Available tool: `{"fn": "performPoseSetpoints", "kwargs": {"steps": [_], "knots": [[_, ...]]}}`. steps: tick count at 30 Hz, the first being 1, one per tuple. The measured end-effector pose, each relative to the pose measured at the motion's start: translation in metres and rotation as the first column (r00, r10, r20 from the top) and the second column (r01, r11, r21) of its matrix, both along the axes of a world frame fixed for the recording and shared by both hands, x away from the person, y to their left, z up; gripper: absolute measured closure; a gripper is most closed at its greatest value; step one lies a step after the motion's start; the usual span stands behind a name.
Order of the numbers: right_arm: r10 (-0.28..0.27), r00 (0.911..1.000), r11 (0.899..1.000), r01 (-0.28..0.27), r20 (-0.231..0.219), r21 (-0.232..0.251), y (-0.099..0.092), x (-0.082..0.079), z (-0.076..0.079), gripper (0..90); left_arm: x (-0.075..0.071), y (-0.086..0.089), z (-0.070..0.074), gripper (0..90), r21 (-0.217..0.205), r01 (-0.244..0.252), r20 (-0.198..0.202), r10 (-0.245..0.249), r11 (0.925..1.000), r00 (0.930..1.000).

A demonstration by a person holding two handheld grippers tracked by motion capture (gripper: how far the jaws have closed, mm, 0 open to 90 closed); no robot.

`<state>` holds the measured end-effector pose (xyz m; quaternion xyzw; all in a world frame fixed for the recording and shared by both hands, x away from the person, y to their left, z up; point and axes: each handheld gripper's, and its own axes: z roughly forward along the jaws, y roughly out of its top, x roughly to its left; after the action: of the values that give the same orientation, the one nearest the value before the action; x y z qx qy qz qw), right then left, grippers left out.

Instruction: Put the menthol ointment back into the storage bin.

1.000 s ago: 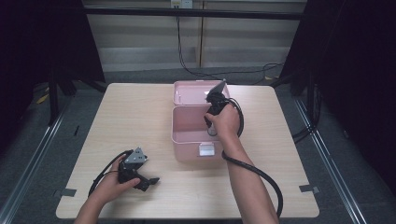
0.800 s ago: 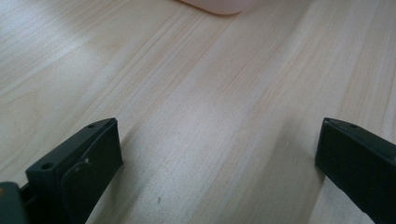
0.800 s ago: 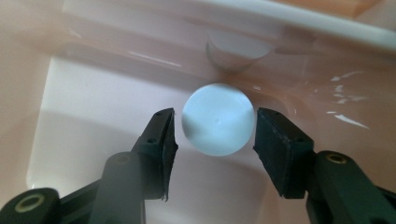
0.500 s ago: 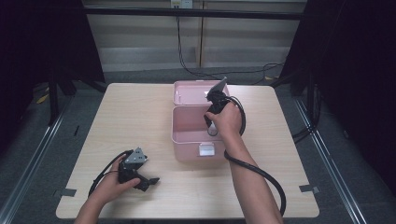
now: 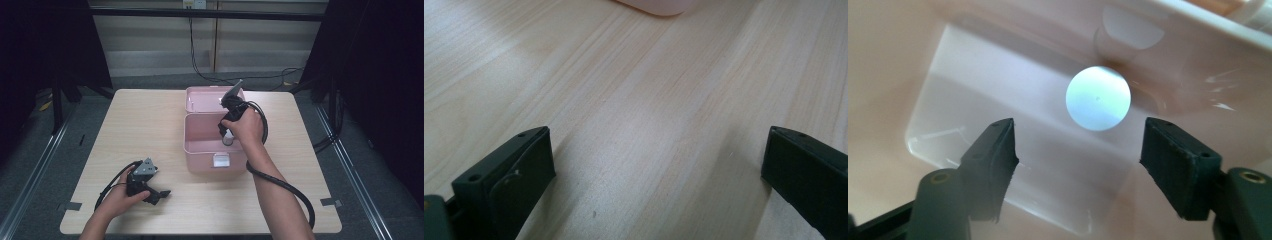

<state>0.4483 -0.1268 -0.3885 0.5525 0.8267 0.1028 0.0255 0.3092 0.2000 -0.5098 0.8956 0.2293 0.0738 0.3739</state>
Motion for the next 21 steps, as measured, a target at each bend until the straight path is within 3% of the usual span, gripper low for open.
{"fn": "performPoseSetpoints", "kwargs": {"steps": [11, 15, 21], "knots": [[0.113, 0.9935, 0.993, -0.112, 0.016, -0.022, 0.003, -0.011, 0.017, 22.1, 0.0, 0.0, 0.0, 0.0, 0.0, 0.001, 0.002, -0.001, 1.0, 1.0], [0.171, 0.985, 0.985, -0.17, 0.024, -0.038, 0.004, -0.017, 0.03, 19.7, 0.0, 0.0, 0.0, 0.0, -0.003, 0.001, 0.0, -0.001, 1.0, 1.0], [0.207, 0.9777, 0.978, -0.206, 0.033, -0.027, 0.001, -0.025, 0.045, 19.6, 0.0, 0.0, 0.0, 0.0, -0.001, 0.0, 0.0, 0.0, 1.0, 1.0]]}}
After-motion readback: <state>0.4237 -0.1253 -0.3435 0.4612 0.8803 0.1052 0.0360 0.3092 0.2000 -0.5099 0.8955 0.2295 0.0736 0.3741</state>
